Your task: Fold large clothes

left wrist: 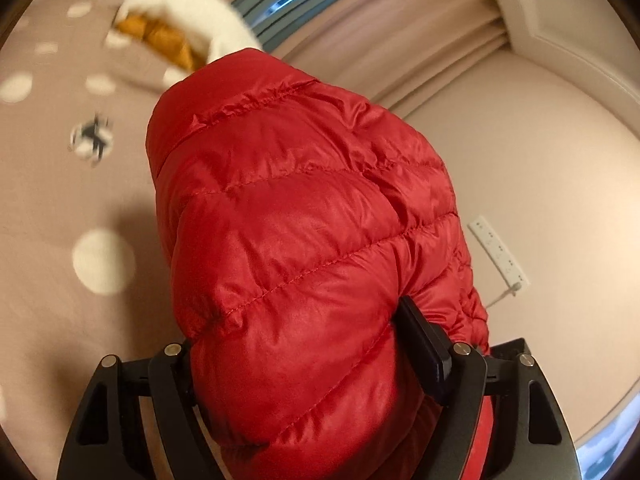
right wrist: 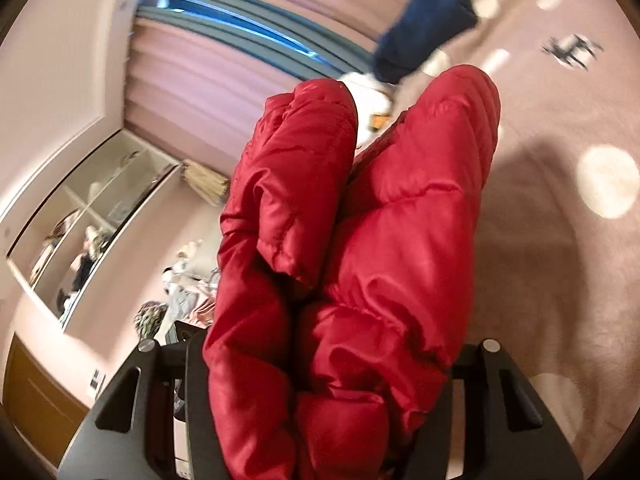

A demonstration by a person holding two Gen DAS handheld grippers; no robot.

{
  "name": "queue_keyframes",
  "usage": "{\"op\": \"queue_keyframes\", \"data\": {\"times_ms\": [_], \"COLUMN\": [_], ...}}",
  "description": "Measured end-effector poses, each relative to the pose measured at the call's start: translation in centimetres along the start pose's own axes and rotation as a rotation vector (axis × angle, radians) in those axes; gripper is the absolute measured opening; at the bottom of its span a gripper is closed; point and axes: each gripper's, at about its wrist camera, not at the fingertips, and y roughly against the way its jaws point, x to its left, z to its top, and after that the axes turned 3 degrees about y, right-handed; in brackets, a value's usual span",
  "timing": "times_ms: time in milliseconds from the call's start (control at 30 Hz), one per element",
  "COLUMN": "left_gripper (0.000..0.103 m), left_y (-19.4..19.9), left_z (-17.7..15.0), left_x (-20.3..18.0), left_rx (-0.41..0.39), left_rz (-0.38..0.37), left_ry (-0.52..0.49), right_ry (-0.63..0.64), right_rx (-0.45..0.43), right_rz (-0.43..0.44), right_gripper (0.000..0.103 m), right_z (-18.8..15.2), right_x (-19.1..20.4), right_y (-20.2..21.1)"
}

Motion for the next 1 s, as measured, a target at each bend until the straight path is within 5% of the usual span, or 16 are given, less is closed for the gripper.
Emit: {"op": "queue_keyframes", "data": {"times_ms": [433, 1000], "left_gripper": [0.078, 0.078], "left_y": [5.0, 5.5], "left_z": [-1.7, -0.6], "left_x": [-5.6, -4.6], "left_rx": [-0.092, -0.135], "left_rz": [0.005, 0.034], "left_ry": [-0.111, -0.110], "right_ry": [0.123, 0.150], "right_rx": [-0.015, 0.044], "right_rz": [0.110, 0.129], "right_gripper": [0.052, 0.055], "right_z": [-0.2, -0.6], "right_x": [5.4, 6.2], "right_y": [0.5, -1.1]}}
